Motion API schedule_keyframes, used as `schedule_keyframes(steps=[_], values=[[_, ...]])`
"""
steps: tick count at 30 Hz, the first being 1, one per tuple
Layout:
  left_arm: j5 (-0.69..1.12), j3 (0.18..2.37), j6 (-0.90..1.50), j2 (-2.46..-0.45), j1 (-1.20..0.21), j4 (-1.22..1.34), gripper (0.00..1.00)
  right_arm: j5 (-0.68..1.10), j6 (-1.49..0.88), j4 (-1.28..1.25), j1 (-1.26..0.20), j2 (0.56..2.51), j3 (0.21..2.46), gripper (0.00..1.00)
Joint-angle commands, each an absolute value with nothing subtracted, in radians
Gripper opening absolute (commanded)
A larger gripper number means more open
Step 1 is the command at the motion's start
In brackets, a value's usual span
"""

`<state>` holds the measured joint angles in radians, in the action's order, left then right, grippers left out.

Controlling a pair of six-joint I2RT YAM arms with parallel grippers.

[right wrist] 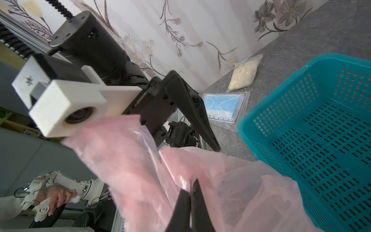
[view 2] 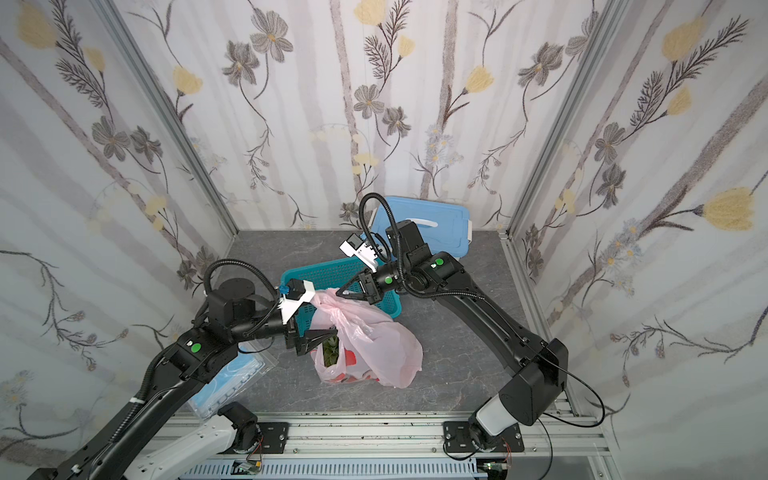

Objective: Place the pineapple into a plastic bag & tie a knot
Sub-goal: Cross the plastic bag at the center of the board.

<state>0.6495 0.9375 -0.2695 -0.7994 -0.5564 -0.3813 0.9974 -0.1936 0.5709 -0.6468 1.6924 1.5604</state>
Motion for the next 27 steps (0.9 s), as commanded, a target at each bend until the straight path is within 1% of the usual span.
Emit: schedule_keyframes(steps=[1, 6, 10, 13, 18, 20, 22, 27], values=[[0.579, 0.979, -0.221, -0.753, -0.556, -0.471, 1.00, 0.976, -0.205, 0.504, -0.646, 1.693, 1.560, 0.00], [0.612, 1.058, -0.188, -0.765, -0.556, -0.517, 1.00, 0.978, -0.207, 0.499, -0.647, 1.698, 1.560, 0.00], [0.619, 1.130, -0.129, -0.836, -0.556, -0.470, 1.00, 0.975, -0.207, 0.500, -0.647, 1.696, 1.560, 0.00], [0.626, 1.200, -0.102, -0.906, -0.557, -0.494, 1.00, 0.972, -0.206, 0.500, -0.649, 1.696, 1.557, 0.00], [0.763, 1.281, -0.090, -0.995, -0.557, -0.541, 0.99, 0.968, -0.199, 0.500, -0.651, 1.697, 1.557, 0.00], [0.816, 1.279, -0.082, -1.003, -0.556, -0.533, 0.94, 0.966, -0.196, 0.500, -0.650, 1.699, 1.557, 0.00], [0.851, 1.278, -0.070, -1.010, -0.556, -0.530, 0.86, 0.964, -0.194, 0.500, -0.651, 1.700, 1.560, 0.00], [0.862, 1.281, -0.079, -1.031, -0.557, -0.546, 0.53, 0.962, -0.197, 0.499, -0.650, 1.705, 1.566, 0.00]])
